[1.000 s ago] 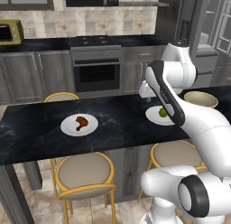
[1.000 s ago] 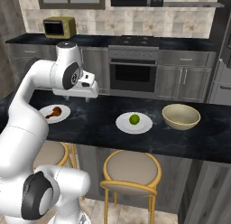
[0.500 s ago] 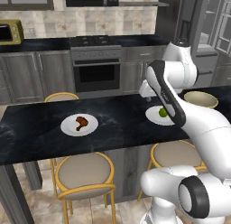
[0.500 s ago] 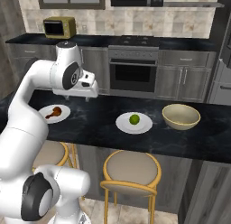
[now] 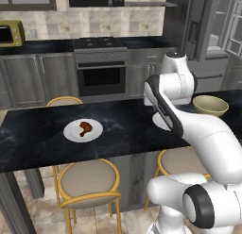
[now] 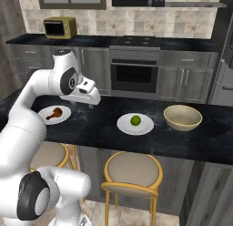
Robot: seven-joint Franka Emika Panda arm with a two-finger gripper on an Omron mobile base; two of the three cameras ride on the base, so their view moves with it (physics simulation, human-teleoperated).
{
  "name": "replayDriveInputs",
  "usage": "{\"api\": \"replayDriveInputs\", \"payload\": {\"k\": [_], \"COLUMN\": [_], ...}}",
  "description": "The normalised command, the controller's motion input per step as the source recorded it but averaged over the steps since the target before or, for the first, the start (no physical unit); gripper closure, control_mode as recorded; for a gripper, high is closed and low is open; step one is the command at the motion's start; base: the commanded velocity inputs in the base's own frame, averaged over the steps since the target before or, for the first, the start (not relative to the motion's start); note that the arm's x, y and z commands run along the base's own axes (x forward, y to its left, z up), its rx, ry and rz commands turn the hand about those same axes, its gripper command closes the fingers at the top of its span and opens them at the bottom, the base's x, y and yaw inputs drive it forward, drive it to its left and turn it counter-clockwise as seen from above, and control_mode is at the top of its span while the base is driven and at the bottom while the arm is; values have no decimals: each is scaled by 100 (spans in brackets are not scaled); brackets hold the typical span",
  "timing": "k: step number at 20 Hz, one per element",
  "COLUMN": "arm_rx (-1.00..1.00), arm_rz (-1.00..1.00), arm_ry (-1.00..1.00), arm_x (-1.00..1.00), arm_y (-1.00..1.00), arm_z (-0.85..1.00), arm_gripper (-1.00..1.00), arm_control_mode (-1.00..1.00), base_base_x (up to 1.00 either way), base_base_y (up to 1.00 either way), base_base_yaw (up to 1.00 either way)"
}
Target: Pick the chicken drumstick and lime from their plates and place them in the bowl. Then put the bowl in the fridge.
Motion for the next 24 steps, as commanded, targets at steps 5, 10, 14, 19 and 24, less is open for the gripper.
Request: {"api": "replayDriveInputs", "payload": {"k": [5, 10, 14, 19, 24], "arm_rx": [0, 4, 8, 13, 15], "arm_rz": [-10, 1, 8, 5, 0], "arm_ry": [18, 13, 6, 2, -7], "arm_x": [58, 63, 50, 41, 26], "arm_y": [-31, -46, -53, -64, -46], "arm_z": [-10, -6, -11, -23, -41], "arm_gripper": [-100, -100, -100, -100, -100], "arm_control_mode": [-100, -100, -100, -100, -100], "base_base_x": [0, 0, 0, 0, 0], "base_base_y": [0, 0, 0, 0, 0], "base_base_yaw": [0, 0, 0, 0, 0]}}
